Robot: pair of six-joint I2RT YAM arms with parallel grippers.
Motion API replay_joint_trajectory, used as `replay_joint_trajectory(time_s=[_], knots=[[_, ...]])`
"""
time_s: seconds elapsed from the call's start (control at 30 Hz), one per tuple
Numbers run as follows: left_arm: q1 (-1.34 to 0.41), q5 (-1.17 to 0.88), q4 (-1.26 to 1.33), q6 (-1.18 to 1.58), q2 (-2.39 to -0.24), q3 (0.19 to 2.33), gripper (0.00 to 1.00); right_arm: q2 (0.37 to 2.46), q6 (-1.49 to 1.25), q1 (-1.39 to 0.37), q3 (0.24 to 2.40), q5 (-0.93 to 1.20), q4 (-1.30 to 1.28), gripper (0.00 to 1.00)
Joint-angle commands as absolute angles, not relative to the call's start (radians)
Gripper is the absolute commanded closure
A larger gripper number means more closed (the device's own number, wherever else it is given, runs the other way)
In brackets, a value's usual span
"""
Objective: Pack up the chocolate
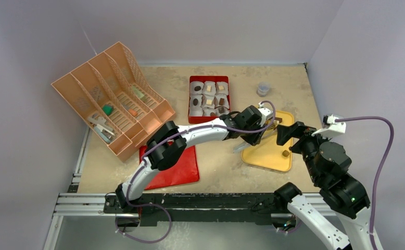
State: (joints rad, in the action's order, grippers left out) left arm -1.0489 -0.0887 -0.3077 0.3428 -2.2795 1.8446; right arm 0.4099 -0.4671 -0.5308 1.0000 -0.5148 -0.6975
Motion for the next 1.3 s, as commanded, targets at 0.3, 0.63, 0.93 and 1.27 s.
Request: replay_joint_trajectory(time_s=[0.3,0.63,0.93,1.27], knots=[[-1.072,-0.074,-0.252,0.318,-2.22,1.849,0.73,0.417,-0.455,-0.532,1.004,-0.551,-0.657,0.01],[-1.08,-0.07,-0.204,0.355,-2.112,1.722,0.77,0.418,-0.461,-0.531,1.0,-0.544,-0.655,0.01],[-1.081,-0.043,-0.172,0.408,-2.011,1.606,0.78,0.417,-0.471,-0.531,0.998,-0.534,-0.654,0.01],[-1.08,0.031,-0.208,0.46,-1.913,1.541,0.78,0.416,-0.474,-0.531,0.993,-0.529,-0.658,0.01]])
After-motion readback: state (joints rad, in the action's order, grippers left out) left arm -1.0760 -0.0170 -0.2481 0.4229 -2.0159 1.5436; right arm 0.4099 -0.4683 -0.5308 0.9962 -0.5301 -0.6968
